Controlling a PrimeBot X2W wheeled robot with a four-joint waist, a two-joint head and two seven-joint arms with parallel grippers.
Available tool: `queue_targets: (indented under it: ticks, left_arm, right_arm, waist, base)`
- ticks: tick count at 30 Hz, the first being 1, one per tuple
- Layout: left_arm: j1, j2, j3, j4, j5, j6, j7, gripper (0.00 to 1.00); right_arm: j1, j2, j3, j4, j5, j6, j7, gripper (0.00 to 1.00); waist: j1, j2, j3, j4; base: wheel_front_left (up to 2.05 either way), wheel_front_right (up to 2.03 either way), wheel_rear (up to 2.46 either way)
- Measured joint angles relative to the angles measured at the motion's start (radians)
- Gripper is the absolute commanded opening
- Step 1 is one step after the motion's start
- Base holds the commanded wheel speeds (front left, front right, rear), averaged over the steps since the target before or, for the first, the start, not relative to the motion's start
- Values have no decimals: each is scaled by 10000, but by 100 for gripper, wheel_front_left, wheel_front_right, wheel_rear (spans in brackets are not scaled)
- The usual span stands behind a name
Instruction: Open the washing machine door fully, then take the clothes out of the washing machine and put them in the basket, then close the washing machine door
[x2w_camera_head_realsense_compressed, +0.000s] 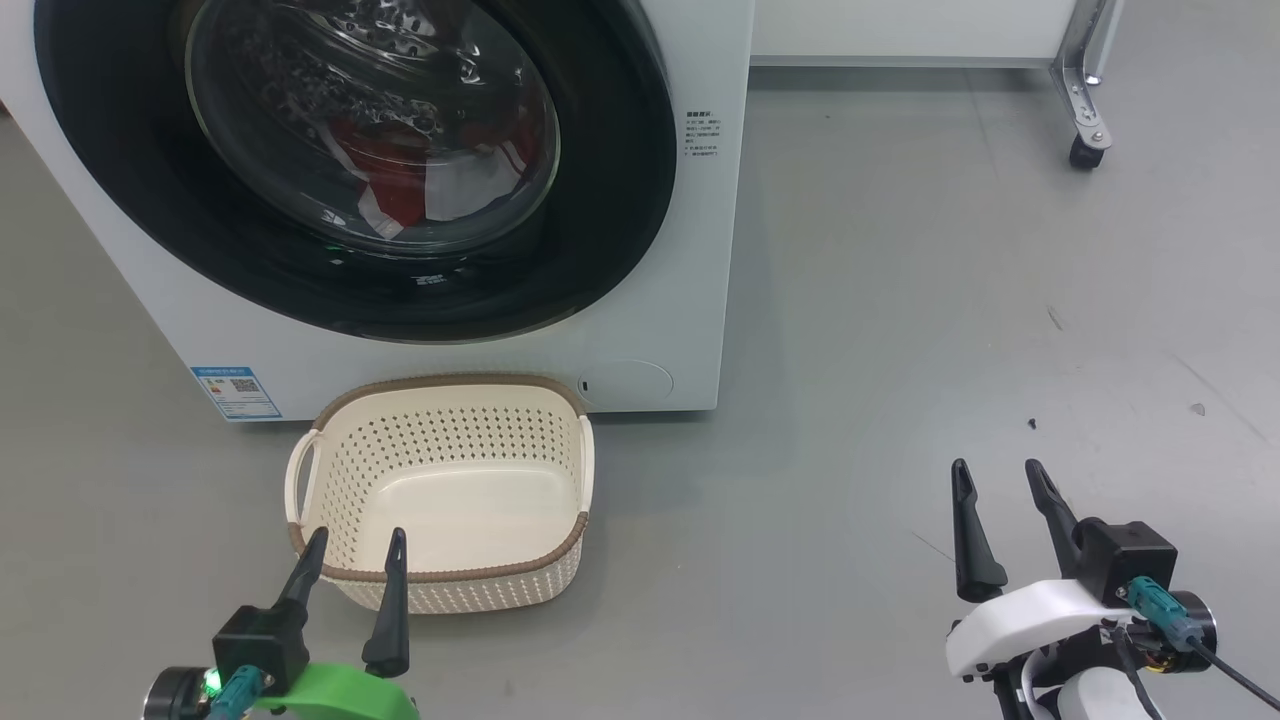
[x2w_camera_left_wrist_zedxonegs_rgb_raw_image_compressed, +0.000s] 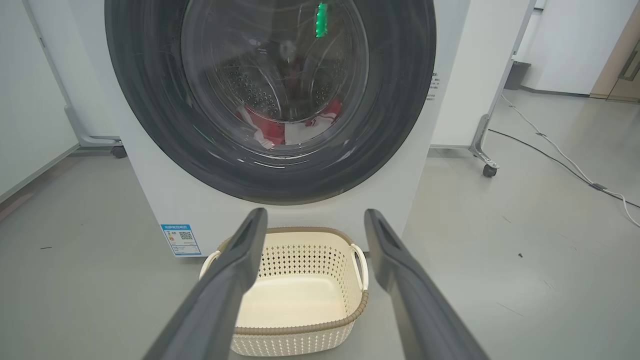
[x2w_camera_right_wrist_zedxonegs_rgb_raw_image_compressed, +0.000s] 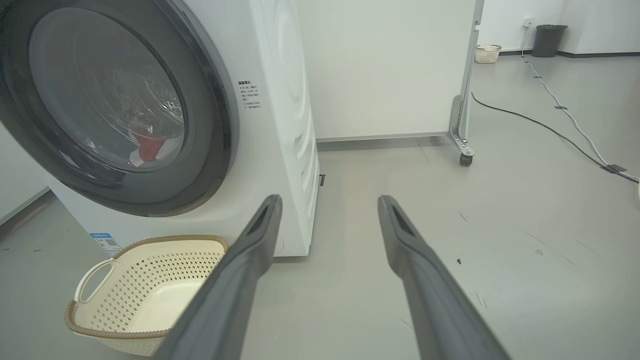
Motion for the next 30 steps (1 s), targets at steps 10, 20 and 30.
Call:
queue_targets:
  ticks: [10, 20, 30]
  left_arm:
    - [-13, 0, -21, 77, -58, 88, 0, 100]
    - [-35, 0, -71, 98, -86, 94, 0, 100]
    - [-40, 0, -123, 123, -161, 176, 0, 100]
  right_arm:
    - [-49, 4, 35, 146, 0, -2, -10, 100]
    - [-138, 8, 61, 245, 0, -4, -96, 100]
    - [-152, 8, 73, 326, -2, -4, -98, 100]
  waist:
    - [0, 0, -16, 25]
    - [0, 0, -12, 34]
    - [0, 0, -24, 65]
  base:
    - [0, 0, 0]
    - [0, 0, 0]
    - [0, 0, 0]
